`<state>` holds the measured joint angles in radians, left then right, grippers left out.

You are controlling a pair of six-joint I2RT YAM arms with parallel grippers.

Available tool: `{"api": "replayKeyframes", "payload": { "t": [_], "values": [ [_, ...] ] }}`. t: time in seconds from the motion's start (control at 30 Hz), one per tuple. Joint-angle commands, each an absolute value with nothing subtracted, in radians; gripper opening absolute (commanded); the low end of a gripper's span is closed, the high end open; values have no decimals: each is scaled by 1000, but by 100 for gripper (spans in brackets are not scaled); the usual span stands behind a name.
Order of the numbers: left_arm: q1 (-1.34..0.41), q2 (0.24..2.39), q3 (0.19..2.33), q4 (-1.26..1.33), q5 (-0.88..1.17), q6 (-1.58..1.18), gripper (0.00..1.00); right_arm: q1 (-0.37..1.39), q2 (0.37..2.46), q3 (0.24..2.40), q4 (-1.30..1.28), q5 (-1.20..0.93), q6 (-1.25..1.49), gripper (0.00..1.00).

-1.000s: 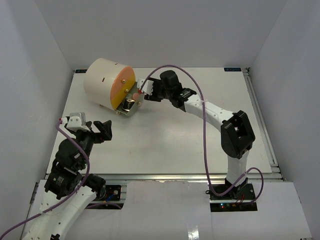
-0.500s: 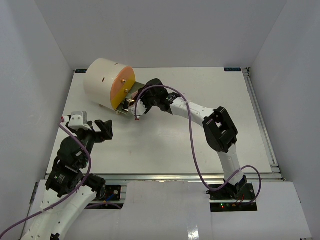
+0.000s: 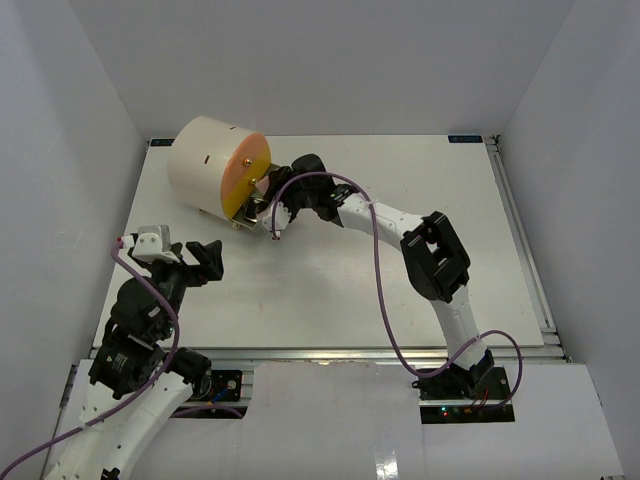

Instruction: Organize the makeup

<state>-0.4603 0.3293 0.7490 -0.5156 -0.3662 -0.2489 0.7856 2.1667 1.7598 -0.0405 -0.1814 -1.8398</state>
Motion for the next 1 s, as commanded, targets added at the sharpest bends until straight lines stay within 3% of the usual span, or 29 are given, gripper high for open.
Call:
{"api": "replayKeyframes", "payload": {
  "t": [0.0,0.2,0.3,0.77,0.97],
  "values": [
    [-457,325,755,-504,-378,-252,98,787,2179,1815,32,-224,-1835,42],
    [-459,320,755,-506,-376,-253,98,790,2213,1818,24,-235,-1860,56],
    [-459,319,756,-508,-376,-253,98,790,2221,1821,14,-239,-1867,90],
    [-459,404,778,-485,-271,-243,98,776,2072,1848,-79,-245,-1648,90],
    [-459,578,801,-450,-77,-232,98,753,1927,1821,-101,-139,-1015,90]
  ]
}}
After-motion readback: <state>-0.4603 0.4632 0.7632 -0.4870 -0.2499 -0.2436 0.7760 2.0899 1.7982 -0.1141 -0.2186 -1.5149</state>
